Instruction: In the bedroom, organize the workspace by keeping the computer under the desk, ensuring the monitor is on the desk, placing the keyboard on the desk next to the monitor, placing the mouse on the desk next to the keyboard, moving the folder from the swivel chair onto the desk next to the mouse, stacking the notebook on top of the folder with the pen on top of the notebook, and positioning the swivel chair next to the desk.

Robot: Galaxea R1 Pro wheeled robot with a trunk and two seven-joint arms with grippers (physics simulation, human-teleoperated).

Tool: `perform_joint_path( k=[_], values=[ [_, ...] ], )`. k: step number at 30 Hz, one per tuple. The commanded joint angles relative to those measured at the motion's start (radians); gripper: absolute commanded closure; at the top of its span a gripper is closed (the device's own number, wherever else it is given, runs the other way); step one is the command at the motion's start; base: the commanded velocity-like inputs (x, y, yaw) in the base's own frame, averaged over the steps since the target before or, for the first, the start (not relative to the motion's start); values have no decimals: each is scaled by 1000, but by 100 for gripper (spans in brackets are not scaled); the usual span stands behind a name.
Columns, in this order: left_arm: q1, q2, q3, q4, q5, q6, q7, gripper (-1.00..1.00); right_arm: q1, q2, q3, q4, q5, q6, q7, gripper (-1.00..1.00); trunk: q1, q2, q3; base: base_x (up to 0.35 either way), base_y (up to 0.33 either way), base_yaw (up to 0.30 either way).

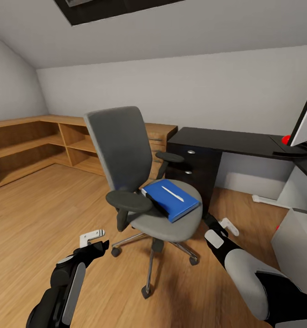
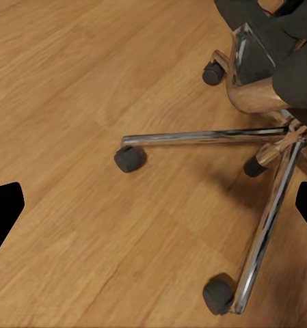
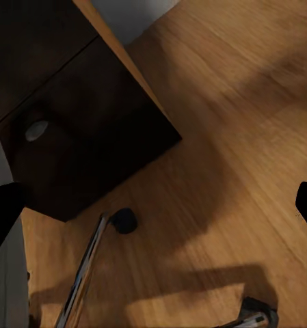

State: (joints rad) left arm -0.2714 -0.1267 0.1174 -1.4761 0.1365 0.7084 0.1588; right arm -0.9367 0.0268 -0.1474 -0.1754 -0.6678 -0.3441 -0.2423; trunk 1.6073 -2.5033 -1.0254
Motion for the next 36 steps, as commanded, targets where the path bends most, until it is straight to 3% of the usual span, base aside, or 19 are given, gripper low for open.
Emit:
perform_joint_path(
  k=[1, 15, 28, 36],
  values=[
    [0, -1, 1, -1, 11, 4, 7, -100, -1, 1, -8, -1, 2, -3, 0, -100, 0, 0, -1, 99, 0, -7],
    [0, -1, 2, -1, 11, 5, 7, -100, -1, 1, -8, -2, 2, -3, 1, -100, 0, 0, -1, 227, 0, -2],
    [0, 1, 4, -1, 10, 5, 7, -100, -1, 2, -8, -2, 2, -3, 2, -100, 0, 0, -1, 13, 0, 12],
    [0, 0, 5, -1, 12, 5, 7, -100, -1, 1, -8, -1, 2, -3, 5, -100, 0, 0, -1, 0, 0, 228]
  ],
)
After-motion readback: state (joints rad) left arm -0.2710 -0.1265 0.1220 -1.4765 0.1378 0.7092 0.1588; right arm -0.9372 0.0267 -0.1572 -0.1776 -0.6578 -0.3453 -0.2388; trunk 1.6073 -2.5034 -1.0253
